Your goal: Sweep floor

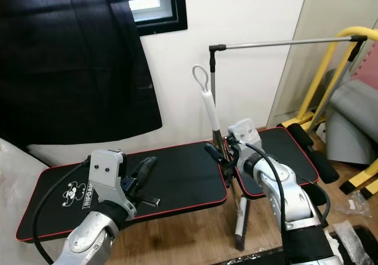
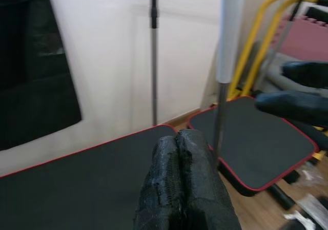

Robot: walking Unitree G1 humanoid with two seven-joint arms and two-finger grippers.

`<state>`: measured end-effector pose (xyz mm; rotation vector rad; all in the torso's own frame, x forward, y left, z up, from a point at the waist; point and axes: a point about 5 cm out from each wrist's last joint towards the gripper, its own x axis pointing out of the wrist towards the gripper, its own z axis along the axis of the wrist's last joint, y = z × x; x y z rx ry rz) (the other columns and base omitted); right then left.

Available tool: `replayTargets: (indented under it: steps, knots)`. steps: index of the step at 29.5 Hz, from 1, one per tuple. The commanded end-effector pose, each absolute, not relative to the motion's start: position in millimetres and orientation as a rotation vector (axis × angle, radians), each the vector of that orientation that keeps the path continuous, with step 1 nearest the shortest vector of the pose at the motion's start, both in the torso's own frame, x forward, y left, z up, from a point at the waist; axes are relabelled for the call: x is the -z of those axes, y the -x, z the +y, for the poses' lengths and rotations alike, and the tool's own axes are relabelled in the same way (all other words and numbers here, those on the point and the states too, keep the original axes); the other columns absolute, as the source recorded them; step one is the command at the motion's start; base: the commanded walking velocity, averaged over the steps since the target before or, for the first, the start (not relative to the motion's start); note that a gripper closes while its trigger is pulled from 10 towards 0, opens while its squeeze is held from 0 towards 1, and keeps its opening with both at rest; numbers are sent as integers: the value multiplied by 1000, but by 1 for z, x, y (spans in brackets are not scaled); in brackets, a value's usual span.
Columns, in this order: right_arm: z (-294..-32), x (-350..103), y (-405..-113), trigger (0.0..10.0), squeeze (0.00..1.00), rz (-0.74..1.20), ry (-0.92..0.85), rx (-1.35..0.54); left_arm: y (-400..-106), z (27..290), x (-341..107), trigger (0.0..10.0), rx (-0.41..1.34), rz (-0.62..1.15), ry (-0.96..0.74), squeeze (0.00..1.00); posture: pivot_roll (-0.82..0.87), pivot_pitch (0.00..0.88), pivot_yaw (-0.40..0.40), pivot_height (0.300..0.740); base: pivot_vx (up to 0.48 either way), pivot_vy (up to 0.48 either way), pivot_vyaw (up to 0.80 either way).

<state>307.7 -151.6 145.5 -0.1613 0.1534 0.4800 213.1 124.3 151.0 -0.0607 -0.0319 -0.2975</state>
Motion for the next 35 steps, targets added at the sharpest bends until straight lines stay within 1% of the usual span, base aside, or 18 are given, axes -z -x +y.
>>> replayTargets:
  steps: [1,7,11,14,24,25,29,30,32,33,35]
  knots:
    - [-143,-141,-329,10000,0,178,159,-406,-197,116,-157,10000,398,-19,63,0,29,181,-32,740,0,0,0]
    - [-136,-144,-339,10000,0,166,165,-404,-191,113,-160,10000,408,-18,79,0,40,204,-34,740,0,0,0]
    - [-127,-150,-350,10000,0,146,183,-397,-184,109,-163,10000,415,-16,89,0,57,221,-38,740,0,0,0]
    - [-115,-156,-359,10000,0,124,165,-407,-180,107,-165,10000,422,-8,92,0,69,234,-44,740,0,0,0]
    - [-103,-162,-367,10000,0,86,148,-400,-175,106,-166,10000,419,-1,101,0,79,246,-48,740,0,0,0]
    - [-98,-165,-370,10000,0,64,142,-394,-174,106,-167,10000,419,1,103,0,81,247,-50,740,0,0,0]
    - [-92,-171,-374,10000,0,24,132,-376,-173,104,-168,10000,419,3,109,0,75,250,-56,740,0,0,0]
    - [-91,-174,-376,7137,0,5,122,-366,-172,103,-168,10000,420,3,112,0,68,251,-59,740,0,0,0]
    - [-91,-177,-378,7137,0,-8,112,-359,-172,102,-168,10000,420,3,115,0,68,251,-59,740,0,0,0]
    - [-90,-180,-379,0,0,-23,106,-357,-172,102,-168,10000,421,4,118,0,63,250,-59,740,0,0,0]
    - [-90,-182,-380,0,0,-38,104,-359,-173,101,-168,10000,423,5,121,0,61,247,-60,740,0,0,0]
